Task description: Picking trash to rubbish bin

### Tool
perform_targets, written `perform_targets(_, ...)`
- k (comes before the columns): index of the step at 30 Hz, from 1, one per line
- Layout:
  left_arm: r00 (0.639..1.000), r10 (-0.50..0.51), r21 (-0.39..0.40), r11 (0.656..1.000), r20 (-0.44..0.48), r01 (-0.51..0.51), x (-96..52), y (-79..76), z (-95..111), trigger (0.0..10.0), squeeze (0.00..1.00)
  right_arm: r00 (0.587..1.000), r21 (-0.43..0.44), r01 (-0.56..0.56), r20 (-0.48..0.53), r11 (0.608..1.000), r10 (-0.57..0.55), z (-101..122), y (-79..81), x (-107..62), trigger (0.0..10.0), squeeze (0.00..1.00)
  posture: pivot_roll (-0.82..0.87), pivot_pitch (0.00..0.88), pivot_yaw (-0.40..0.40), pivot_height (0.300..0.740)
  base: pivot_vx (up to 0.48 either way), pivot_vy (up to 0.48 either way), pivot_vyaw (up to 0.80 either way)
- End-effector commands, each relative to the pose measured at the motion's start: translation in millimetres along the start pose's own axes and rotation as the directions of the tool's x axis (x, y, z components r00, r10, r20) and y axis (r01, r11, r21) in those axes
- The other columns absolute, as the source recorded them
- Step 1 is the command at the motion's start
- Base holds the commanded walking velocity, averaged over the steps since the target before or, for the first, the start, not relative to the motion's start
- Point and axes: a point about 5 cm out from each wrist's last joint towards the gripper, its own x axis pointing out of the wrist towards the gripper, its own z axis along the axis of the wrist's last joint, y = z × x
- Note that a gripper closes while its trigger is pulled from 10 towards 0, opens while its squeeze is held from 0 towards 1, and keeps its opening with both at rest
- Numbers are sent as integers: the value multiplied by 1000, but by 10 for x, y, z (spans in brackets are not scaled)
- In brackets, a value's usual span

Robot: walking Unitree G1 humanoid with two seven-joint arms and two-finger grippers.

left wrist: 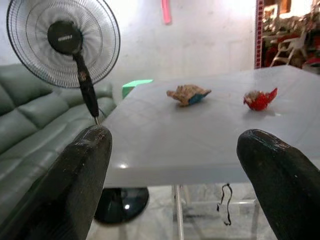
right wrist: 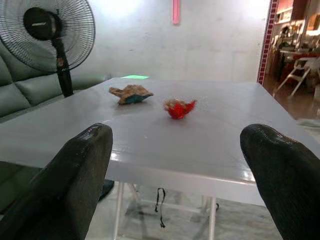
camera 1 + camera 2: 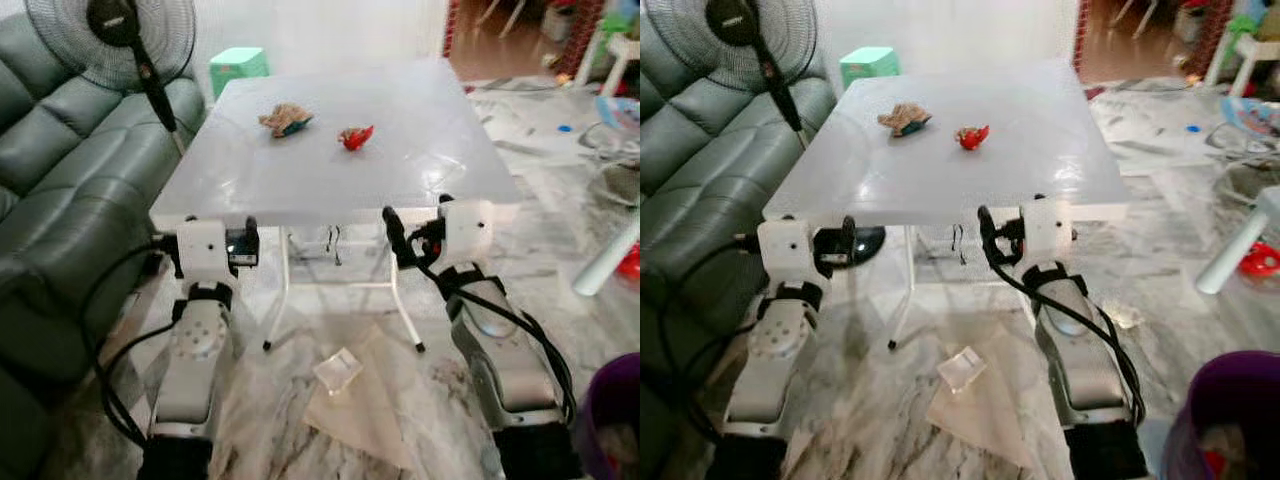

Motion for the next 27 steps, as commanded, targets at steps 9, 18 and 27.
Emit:
perform_targets(9, 1000, -16, 26, 1000, 25, 15, -16, 74, 35, 10000, 0, 1000, -4, 2, 27, 1000, -2, 47, 62, 39, 10000, 16, -54, 0, 70, 740, 0, 0, 0)
perform_targets(18, 997, -70, -13, 997, 43, 71, -24, 28, 76, 10000, 0, 999, -18, 21, 44, 1000, -20, 63, 64, 51, 10000, 20, -53, 0, 72, 740, 198, 0, 0)
perform_targets(27, 996, -81, -32, 996, 41, 82, -1, 28, 72, 10000, 0, 995, -57, 83, 59, 995, -80, 91, -34, 63, 10000, 8, -60, 0, 74, 740, 418, 0, 0)
